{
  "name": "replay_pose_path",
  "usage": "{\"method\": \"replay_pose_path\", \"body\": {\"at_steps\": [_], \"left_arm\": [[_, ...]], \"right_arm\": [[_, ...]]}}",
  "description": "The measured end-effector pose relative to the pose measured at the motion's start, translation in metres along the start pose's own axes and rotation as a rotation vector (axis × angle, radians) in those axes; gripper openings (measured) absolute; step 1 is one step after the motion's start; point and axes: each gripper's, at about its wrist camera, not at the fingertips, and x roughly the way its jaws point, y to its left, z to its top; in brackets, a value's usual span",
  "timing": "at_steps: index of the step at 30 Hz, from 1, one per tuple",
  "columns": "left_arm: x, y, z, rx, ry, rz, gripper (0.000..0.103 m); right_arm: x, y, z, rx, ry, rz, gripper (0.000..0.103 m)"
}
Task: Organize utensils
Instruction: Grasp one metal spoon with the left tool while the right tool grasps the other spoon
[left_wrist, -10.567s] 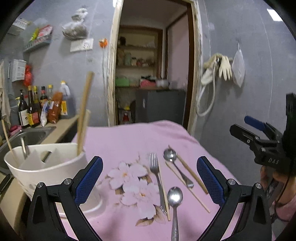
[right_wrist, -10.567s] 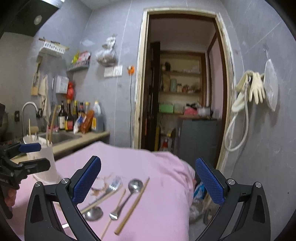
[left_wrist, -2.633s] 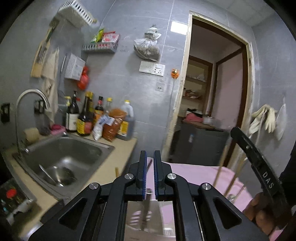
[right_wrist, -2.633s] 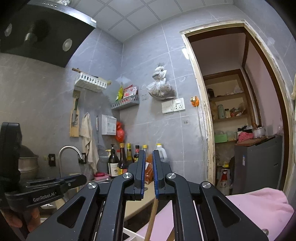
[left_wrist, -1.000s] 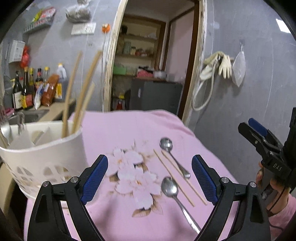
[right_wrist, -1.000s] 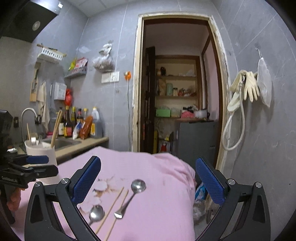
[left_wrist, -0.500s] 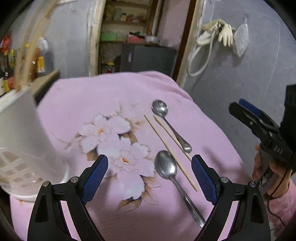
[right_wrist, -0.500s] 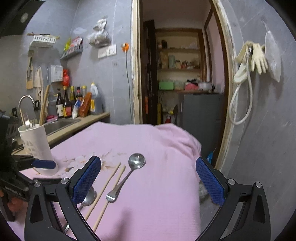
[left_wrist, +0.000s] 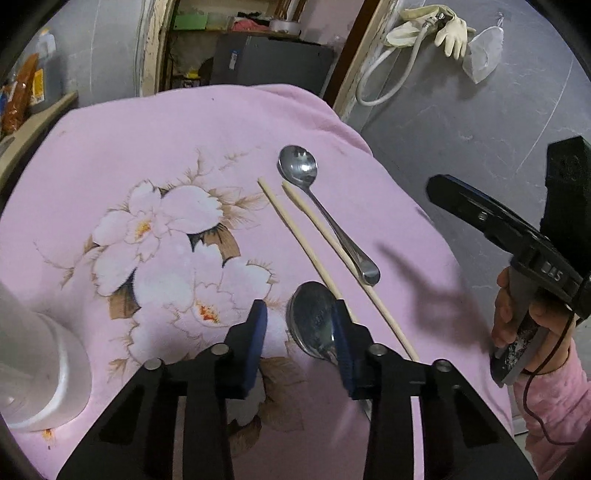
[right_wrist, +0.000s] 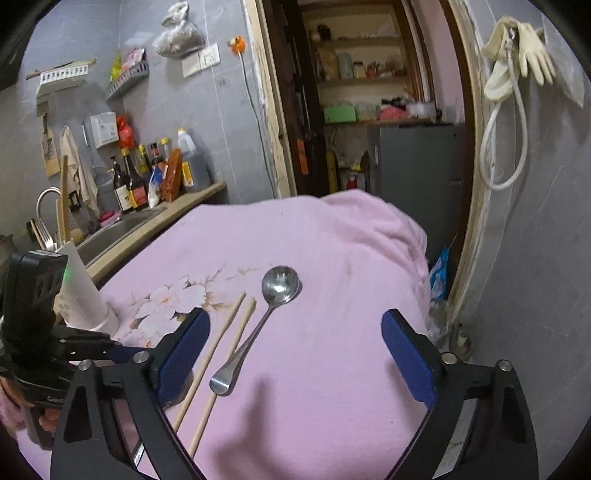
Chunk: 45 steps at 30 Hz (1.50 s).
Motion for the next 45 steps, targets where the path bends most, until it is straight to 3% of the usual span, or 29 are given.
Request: {"method": "replay_pose_path", "body": {"at_steps": [6,12,17,22,29,36,39,45], "left_arm": [[0.005,-0.003,0.004,0.033,0.030,0.001,0.008],[0.005,-0.001,0.007,0.010,0.013,0.007,0.003],[-0.002,0.009,0.013,-0.054,-0.040,0.032,0.001],[-0.011,0.017,0.017,-0.117,-0.100,0.082,0.000],[-0.022,0.003,0.017,-0.066,-0.183,0.156,0.000],[-0.028,-0.006,0.015,-0.022,-0.240,0.179,0.000],[-0.027,-0.005,0.017,-0.031,-0.256,0.180,0.000],[-0.038,-0.004,0.012,-0.052,-0.302,0.174,0.000]], "right_arm": [[0.023,0.004,0.002,0.006,0.091,0.021,0.078],[0.049,0.010,0.007,-0.014,0.181,0.028,0.075],[0.074,0.006,0.014,0.013,0.258,0.025,0.073],[0.096,0.007,0.026,0.000,0.281,-0.001,0.072],[0.127,0.007,0.036,0.020,0.324,-0.035,0.060],[0.134,0.014,0.036,-0.020,0.342,-0.099,0.049],[0.134,0.016,0.035,-0.035,0.337,-0.116,0.039],[0.128,0.017,0.034,-0.049,0.315,-0.122,0.039]]}}
